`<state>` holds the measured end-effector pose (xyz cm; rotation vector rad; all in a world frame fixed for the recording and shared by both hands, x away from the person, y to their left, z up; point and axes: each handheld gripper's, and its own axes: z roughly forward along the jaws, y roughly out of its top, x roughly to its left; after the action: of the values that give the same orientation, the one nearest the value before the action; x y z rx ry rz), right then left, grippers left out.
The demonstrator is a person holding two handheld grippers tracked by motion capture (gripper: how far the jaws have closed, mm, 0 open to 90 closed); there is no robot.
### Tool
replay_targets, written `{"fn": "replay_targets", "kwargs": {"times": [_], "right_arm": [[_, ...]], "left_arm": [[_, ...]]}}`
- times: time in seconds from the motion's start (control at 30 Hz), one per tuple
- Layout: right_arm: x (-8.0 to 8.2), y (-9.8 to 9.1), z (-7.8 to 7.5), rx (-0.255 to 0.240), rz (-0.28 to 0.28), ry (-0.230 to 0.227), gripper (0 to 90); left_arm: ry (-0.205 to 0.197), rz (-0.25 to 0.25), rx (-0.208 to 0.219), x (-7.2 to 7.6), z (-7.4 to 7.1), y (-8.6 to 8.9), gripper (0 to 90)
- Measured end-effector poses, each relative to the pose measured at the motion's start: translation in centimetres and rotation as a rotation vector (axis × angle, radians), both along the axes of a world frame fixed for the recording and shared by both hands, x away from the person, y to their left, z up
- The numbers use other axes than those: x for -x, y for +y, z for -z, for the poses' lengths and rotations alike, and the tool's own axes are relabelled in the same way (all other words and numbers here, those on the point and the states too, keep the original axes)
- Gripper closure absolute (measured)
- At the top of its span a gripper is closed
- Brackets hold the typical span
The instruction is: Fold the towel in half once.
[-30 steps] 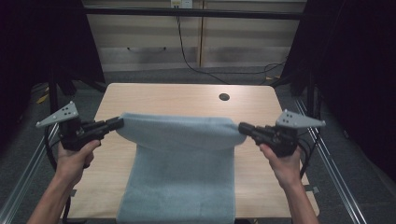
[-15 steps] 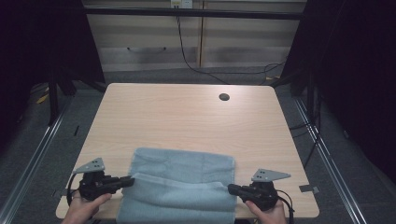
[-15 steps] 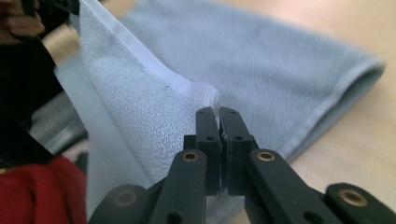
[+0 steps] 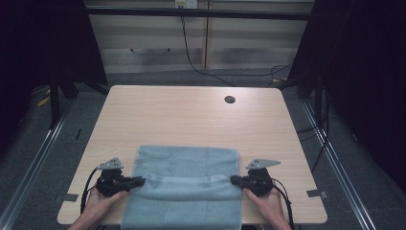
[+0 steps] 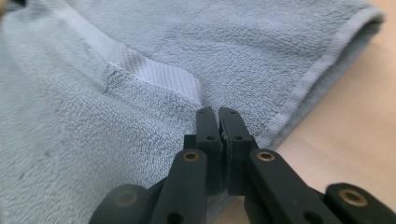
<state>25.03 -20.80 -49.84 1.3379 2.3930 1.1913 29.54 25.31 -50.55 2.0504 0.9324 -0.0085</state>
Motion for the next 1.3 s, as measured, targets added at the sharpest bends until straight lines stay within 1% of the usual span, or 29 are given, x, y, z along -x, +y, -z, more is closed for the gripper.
{"fn": "replay_targets", "kwargs": {"times": [0.07, 0.1, 0.13, 0.27, 0.3, 0.37, 0.4, 0.47, 0.5, 0.53, 0.57, 0.63, 0.73, 0.8, 0.83, 0.87, 0.93, 0.97, 1.0, 1.03, 1.07, 1.1, 1.17, 1.27, 1.3], "right_arm": [[-2.1, 0.1, -0.1, 0.029, 0.019, -0.010, 87.9], [-3.2, 0.1, -0.1, 0.037, 0.027, -0.008, 88.0], [-4.2, 0.1, -0.1, 0.044, 0.036, -0.016, 88.0], [-7.7, -0.2, 0.2, 0.030, 0.080, -0.021, 88.0], [-8.5, -0.3, 0.2, 0.026, 0.088, -0.018, 88.0], [-9.7, -0.5, 0.3, 0.026, 0.100, -0.016, 88.0], [-10.1, -0.5, 0.3, 0.026, 0.108, -0.014, 88.0], [-11.0, -0.6, 0.3, 0.027, 0.123, -0.017, 88.0], [-11.4, -0.7, 0.3, 0.024, 0.133, -0.010, 88.0], [-11.8, -0.7, 0.4, 0.021, 0.144, -0.016, 88.0], [-12.2, -0.8, 0.4, 0.019, 0.158, -0.012, 88.0], [-13.0, -0.8, 0.4, 0.020, 0.174, -0.017, 88.0], [-14.0, -0.9, 0.4, 0.020, 0.198, -0.008, 88.1], [-14.5, -0.8, 0.3, 0.035, 0.209, -0.009, 88.1], [-14.8, -0.8, 0.2, 0.044, 0.217, -0.009, 88.2], [-15.0, -0.7, 0.2, 0.045, 0.228, -0.010, 88.2], [-15.4, -0.9, 0.2, 0.043, 0.249, -0.003, 88.2], [-15.6, -0.9, 0.2, 0.049, 0.255, 0.002, 88.2], [-15.7, -0.9, 0.1, 0.047, 0.261, 0.007, 88.3], [-15.8, -0.9, 0.0, 0.053, 0.257, 0.004, 88.6], [-15.7, -0.9, 0.0, 0.048, 0.251, 0.000, 89.2], [-15.5, -1.1, -0.1, 0.029, 0.243, -0.005, 89.3], [-15.1, -1.5, -0.6, 0.008, 0.229, -0.034, 89.3], [-14.2, -2.2, -2.1, -0.067, 0.225, -0.081, 89.3], [-14.0, -2.4, -2.7, -0.085, 0.223, -0.103, 89.4]], "left_arm": [[-0.012, -0.021, -0.019, -1.6, -0.1, -0.5, 85.9], [-0.009, -0.028, -0.025, -2.4, -0.1, -0.7, 85.9], [-0.011, -0.041, -0.029, -3.2, -0.1, -0.9, 85.9], [-0.026, -0.084, -0.029, -5.9, 0.1, -1.6, 85.9], [-0.029, -0.100, -0.022, -6.4, 0.2, -1.7, 85.9], [-0.028, -0.115, -0.017, -7.4, 0.2, -1.9, 85.9], [-0.034, -0.123, -0.014, -7.8, 0.3, -2.0, 85.9], [-0.023, -0.127, -0.011, -8.6, 0.3, -2.2, 85.9], [-0.034, -0.137, -0.014, -9.0, 0.3, -2.4, 85.9], [-0.032, -0.147, -0.009, -9.4, 0.4, -2.5, 85.9], [-0.027, -0.161, 0.002, -9.8, 0.5, -2.6, 85.9], [-0.028, -0.168, 0.004, -10.6, 0.5, -2.7, 85.8], [-0.022, -0.186, -0.003, -11.6, 0.4, -3.0, 85.8], [-0.022, -0.193, -0.009, -12.2, 0.4, -3.2, 85.8], [-0.034, -0.201, -0.015, -12.4, 0.4, -3.3, 85.9], [-0.036, -0.206, -0.013, -12.7, 0.4, -3.5, 85.9], [-0.024, -0.218, 0.000, -13.1, 0.5, -3.6, 85.9], [-0.027, -0.227, 0.010, -13.3, 0.5, -3.7, 85.9], [-0.027, -0.227, 0.011, -13.2, 0.5, -3.7, 85.9], [-0.027, -0.231, 0.021, -13.1, 0.5, -3.7, 86.0], [-0.033, -0.226, 0.019, -13.1, 0.4, -3.5, 86.0], [-0.037, -0.224, 0.031, -12.9, 0.2, -3.3, 86.1], [-0.051, -0.223, 0.067, -12.6, -0.6, -2.8, 86.1], [-0.089, -0.223, 0.115, -12.1, -2.4, -2.0, 86.1], [-0.104, -0.222, 0.133, -11.9, -3.1, -1.8, 86.1]]}}
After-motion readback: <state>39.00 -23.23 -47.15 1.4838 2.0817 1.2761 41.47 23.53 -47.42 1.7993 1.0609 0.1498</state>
